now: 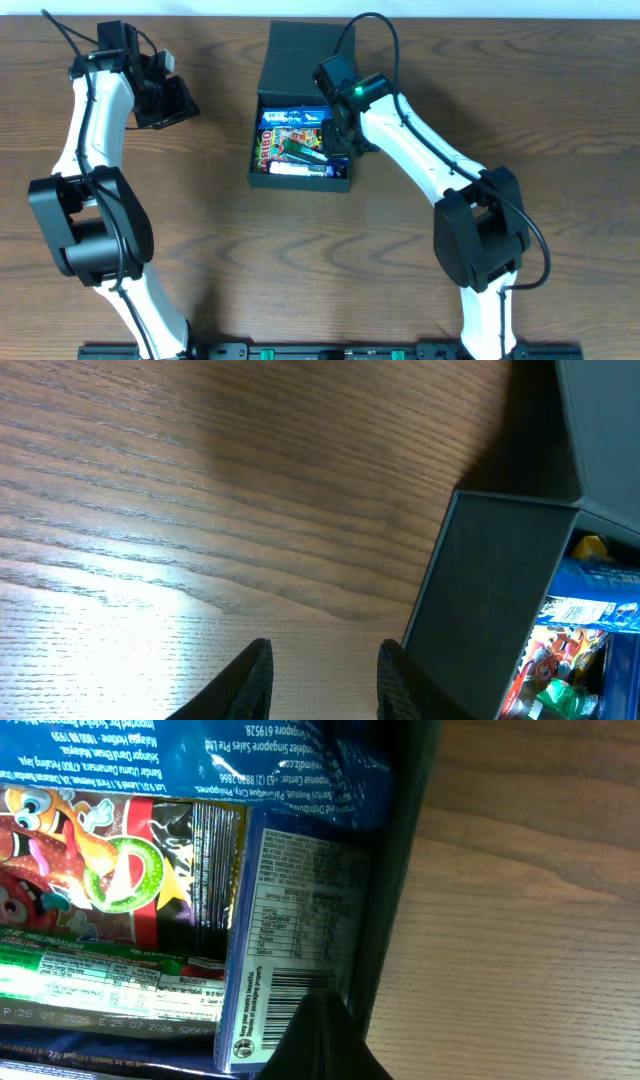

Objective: Pack container
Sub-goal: 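Release the tin inside the box and withdraw the right gripper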

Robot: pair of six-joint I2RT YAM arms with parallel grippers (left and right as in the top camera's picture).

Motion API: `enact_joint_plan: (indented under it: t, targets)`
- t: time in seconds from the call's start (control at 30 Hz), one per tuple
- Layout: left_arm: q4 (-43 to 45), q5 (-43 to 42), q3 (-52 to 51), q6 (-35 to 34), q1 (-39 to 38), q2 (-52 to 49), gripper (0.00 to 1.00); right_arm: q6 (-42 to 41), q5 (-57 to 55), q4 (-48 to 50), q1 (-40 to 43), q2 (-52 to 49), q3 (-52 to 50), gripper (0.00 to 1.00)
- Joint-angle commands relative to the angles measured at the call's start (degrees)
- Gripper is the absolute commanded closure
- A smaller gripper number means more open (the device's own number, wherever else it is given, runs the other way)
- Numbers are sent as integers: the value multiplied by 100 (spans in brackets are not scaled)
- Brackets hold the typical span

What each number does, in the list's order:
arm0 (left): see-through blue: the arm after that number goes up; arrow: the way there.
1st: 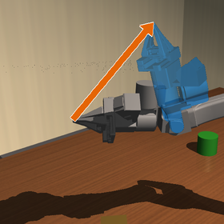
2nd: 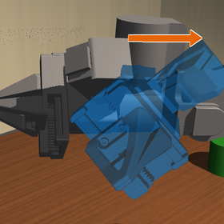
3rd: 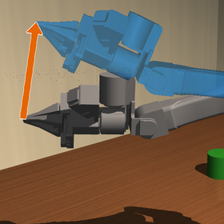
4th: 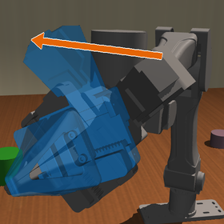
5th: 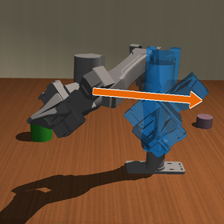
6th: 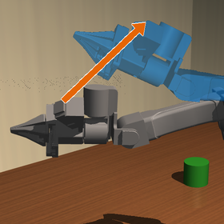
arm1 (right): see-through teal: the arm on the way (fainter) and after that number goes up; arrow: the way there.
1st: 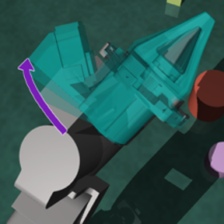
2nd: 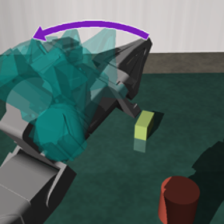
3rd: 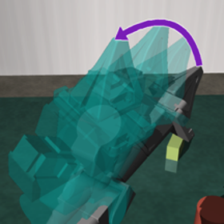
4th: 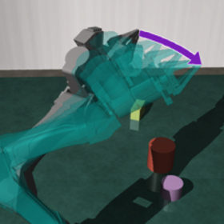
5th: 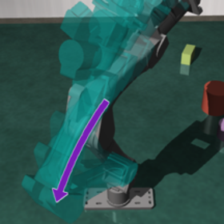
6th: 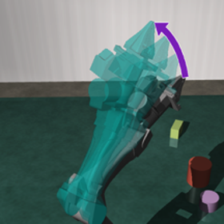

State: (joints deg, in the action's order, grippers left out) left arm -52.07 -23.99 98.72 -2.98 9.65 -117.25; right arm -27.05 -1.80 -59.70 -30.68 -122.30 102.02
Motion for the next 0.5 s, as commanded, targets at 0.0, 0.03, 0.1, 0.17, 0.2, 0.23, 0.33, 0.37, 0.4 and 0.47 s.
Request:
enact_joint_plan:
  t: [0.0, 0.03, 0.1, 0.17, 0.2, 0.23, 0.33, 0.37, 0.4, 0.47]
  targets:
    - [4, 0, 131, -20, 7, -70, 64, 243, -98, -13, 7, 90, 306, 98]
    - [4, -2, 131, -20, 7, -70, 64, 291, -105, -9, 11, 166, 439, 98]
    - [9, -2, 131, -24, 7, -70, 64, 404, -225, 81, 39, 374, 699, 98]
    - [15, -4, 131, -57, 7, -70, 65, 400, -610, 208, 114, 564, 791, 99]
    - [37, -2, 131, -181, 7, -70, 70, 400, -879, 323, 214, 675, 791, 98]
    - [79, -4, 131, -326, 7, -70, 79, 404, -984, 413, 365, 723, 791, 98]
    - [254, -229, 131, -474, 7, -70, 94, 444, -616, 501, 866, 693, 765, 99]
    - [345, -398, 131, -476, 2, -70, 94, 448, -415, 527, 1012, 664, 745, 98]
    - [452, -560, 131, -487, -9, -70, 95, 448, -219, 586, 1158, 601, 710, 98]
    - [713, -669, 131, -717, -74, -72, 94, 444, 348, 752, 1478, 444, 640, 98]
